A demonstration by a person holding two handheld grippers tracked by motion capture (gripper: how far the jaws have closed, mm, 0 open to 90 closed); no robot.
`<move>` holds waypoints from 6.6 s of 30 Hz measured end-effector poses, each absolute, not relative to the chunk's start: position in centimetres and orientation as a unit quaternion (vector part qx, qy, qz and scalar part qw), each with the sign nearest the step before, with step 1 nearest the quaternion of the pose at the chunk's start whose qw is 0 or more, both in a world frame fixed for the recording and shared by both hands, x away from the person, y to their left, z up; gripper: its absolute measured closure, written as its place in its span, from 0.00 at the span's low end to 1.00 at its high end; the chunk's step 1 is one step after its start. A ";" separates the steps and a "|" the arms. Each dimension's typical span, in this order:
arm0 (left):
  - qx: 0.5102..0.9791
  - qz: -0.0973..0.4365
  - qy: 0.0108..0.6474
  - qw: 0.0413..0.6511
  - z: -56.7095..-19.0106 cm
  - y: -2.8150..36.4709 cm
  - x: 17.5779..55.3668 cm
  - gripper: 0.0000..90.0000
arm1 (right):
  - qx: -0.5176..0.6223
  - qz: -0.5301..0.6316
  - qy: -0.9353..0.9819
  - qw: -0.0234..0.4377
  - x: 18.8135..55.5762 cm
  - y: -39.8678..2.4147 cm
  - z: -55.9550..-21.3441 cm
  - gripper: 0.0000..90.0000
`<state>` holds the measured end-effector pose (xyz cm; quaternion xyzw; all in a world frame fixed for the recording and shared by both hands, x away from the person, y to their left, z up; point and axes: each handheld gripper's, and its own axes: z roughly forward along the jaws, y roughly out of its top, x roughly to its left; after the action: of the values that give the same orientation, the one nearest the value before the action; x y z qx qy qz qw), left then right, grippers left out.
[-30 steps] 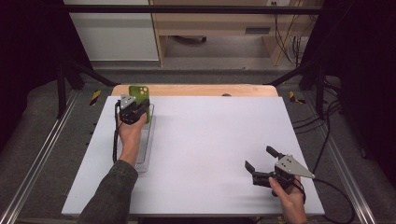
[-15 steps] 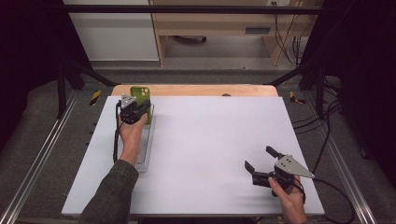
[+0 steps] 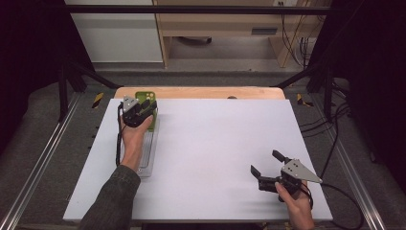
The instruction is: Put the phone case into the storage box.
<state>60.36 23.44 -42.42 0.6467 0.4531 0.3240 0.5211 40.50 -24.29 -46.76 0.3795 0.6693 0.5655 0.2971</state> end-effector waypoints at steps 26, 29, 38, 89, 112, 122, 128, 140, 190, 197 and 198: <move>0.668 0.324 0.439 0.506 -40.2 21.8 57.7 0.06 | 0.381 0.563 0.670 0.297 40.5 -24.1 -46.8 0.03; 0.671 0.321 0.435 0.508 -40.1 21.6 57.5 0.04 | 0.380 0.562 0.672 0.297 40.5 -24.0 -46.8 0.03; 0.678 0.315 0.425 0.510 -39.8 21.1 56.9 0.04 | 0.381 0.561 0.672 0.298 40.5 -24.0 -46.9 0.03; 0.707 0.251 0.367 0.549 -39.2 14.5 53.6 0.03 | 0.379 0.561 0.675 0.293 40.5 -23.8 -46.9 0.02; 0.702 0.226 0.340 0.584 -38.3 14.3 50.4 0.03 | 0.378 0.560 0.677 0.292 40.5 -23.9 -46.9 0.02; 0.694 0.235 0.340 0.589 -37.2 16.0 49.6 0.03 | 0.382 0.559 0.677 0.289 40.5 -23.9 -46.9 0.02; 0.690 0.241 0.340 0.592 -36.7 17.0 49.1 0.03 | 0.380 0.559 0.678 0.290 40.5 -23.9 -47.0 0.02; 0.682 0.257 0.349 0.590 -36.2 19.5 48.3 0.03 | 0.379 0.558 0.678 0.290 40.5 -23.8 -46.9 0.03; 0.656 0.307 0.357 0.590 -37.7 28.0 44.3 0.03 | 0.376 0.556 0.682 0.289 40.5 -23.7 -47.0 0.03; 0.644 0.313 0.358 0.599 -38.5 28.9 43.4 0.03 | 0.376 0.556 0.683 0.289 40.5 -23.7 -47.0 0.03; 0.645 0.315 0.358 0.597 -38.7 29.0 43.3 0.03 | 0.376 0.556 0.683 0.289 40.5 -23.7 -47.0 0.03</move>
<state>43.25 29.04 -38.67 0.6453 0.3580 0.3153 0.5967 40.48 -23.69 -47.03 0.3757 0.6827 0.5562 0.2888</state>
